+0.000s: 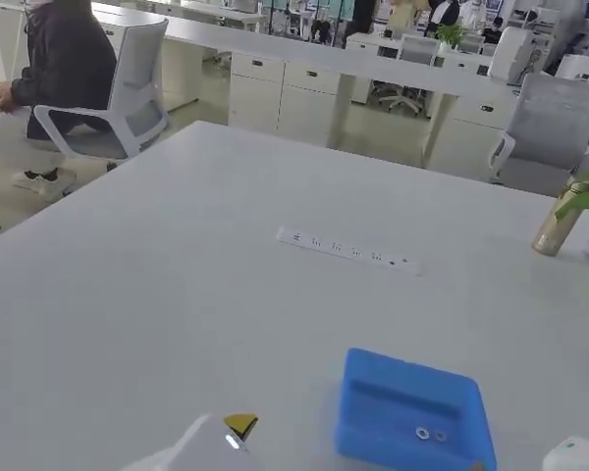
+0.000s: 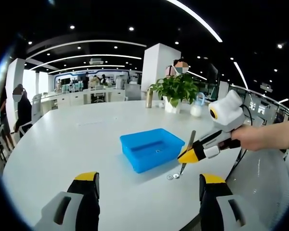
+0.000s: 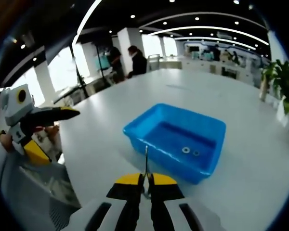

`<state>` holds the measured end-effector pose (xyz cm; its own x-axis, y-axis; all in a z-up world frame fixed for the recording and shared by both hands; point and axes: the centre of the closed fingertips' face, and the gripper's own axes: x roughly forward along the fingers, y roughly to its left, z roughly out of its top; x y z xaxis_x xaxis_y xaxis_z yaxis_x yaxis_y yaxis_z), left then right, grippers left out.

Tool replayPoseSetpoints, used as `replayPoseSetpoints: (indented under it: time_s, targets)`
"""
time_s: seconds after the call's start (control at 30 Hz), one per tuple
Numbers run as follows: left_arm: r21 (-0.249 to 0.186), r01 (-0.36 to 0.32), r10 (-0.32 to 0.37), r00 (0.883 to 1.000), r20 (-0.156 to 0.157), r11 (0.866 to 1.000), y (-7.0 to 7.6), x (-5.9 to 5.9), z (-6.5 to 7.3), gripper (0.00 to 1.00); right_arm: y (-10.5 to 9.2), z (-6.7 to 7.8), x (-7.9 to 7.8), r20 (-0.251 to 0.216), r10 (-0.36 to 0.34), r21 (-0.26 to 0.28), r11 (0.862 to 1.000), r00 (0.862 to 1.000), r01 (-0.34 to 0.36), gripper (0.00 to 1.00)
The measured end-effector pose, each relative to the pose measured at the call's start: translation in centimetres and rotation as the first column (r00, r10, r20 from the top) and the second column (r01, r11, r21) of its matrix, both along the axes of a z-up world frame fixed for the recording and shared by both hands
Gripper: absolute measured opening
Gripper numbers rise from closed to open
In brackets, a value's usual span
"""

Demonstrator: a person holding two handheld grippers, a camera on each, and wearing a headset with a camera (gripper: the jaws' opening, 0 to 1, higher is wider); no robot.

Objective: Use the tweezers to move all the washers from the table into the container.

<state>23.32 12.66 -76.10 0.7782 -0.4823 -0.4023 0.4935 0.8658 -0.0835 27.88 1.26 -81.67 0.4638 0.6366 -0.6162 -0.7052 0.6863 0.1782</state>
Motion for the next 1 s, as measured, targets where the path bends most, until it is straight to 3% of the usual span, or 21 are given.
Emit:
replayPoseSetpoints:
  time_s: [0.43,0.6,0.7,0.83,1.0]
  targets:
    - [-0.007,-0.003,0.003,1.0,0.003,1.0,0.0,0.1,0.1,0.87,-2.2,3.0,1.1,0.01,-0.099,0.077,0.992,0.995,0.098,0.03]
    - [-0.015,-0.001,0.001,1.0,-0.009,1.0,0.0,0.2,0.0,0.87,-2.9,3.2,1.3,-0.01,-0.163,0.13,0.978,0.987,0.163,0.03]
    - [-0.015,0.004,-0.004,1.0,-0.01,1.0,-0.1,0.1,0.0,0.86,-3.0,3.0,1.5,-0.008,-0.169,0.125,0.978,0.986,0.169,0.03]
    - [-0.009,0.024,-0.025,0.999,-0.037,1.0,-0.5,-0.1,-0.5,0.85,-3.2,3.6,1.6,0.012,-0.198,0.122,0.973,0.98,0.195,0.03]
    - [-0.035,0.013,-0.014,1.0,-0.015,0.999,-0.5,0.0,0.0,0.85,-3.5,3.9,0.7,0.021,-0.198,0.114,0.974,0.98,0.195,0.03]
